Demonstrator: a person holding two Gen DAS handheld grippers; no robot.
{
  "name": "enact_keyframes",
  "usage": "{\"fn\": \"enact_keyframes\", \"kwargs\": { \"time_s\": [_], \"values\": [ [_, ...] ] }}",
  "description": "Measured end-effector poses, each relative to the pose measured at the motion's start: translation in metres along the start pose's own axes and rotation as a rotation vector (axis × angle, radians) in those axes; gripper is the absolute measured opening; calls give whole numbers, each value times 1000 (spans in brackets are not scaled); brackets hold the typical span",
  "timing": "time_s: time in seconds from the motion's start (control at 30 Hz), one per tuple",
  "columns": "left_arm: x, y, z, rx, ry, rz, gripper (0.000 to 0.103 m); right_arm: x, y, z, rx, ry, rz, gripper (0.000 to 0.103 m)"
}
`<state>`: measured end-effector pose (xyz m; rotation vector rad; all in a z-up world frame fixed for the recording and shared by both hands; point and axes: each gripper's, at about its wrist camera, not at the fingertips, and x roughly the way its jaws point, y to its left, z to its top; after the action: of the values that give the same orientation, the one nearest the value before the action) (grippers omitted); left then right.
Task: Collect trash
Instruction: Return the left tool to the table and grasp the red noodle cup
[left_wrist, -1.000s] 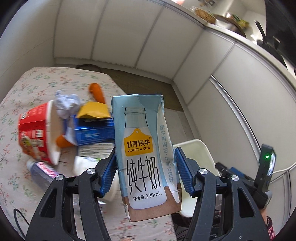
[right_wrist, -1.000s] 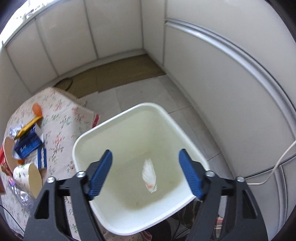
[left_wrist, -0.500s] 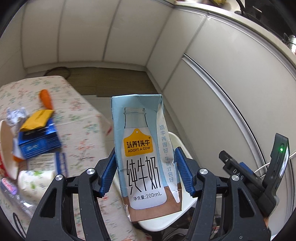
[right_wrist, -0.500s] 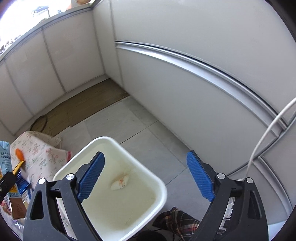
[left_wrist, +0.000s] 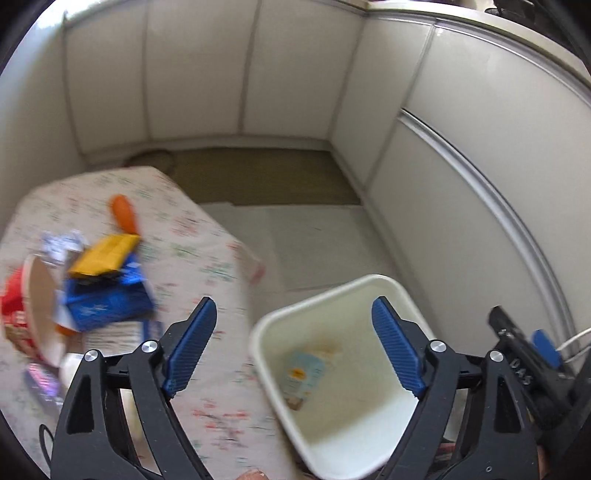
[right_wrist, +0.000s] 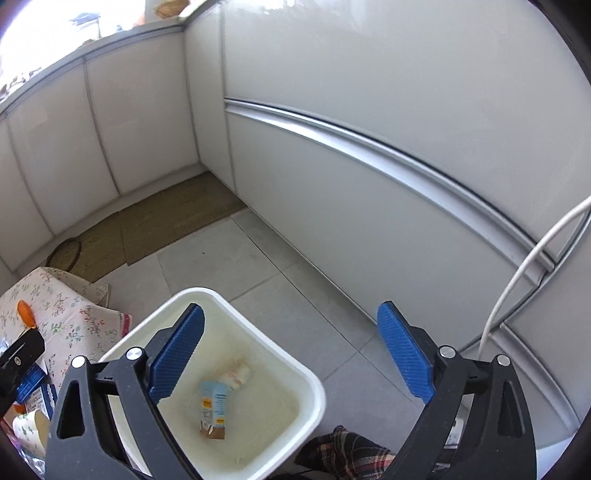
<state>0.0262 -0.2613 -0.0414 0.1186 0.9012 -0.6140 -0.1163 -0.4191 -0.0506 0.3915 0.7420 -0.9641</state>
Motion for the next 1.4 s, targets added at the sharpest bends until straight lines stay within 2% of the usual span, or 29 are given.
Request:
{"fn": "enact_keyframes", "kwargs": {
  "time_s": [0.13, 0.37, 0.87, 1.4],
  "values": [
    [-13, 14, -5, -1, -47, 90, 86, -13, 25, -3, -38, -42, 63, 96],
    [-32, 49, -10, -33, -90, 187, 89, -31, 67, -11, -137, -89, 109, 96],
    [-51, 119, -12, -147, -91, 291, 91, -55, 147, -23, -267, -128, 208, 96],
    [-54, 208, -23, -285, -43, 408, 94, -73, 227, -47, -387, -115, 301, 96]
  ]
}}
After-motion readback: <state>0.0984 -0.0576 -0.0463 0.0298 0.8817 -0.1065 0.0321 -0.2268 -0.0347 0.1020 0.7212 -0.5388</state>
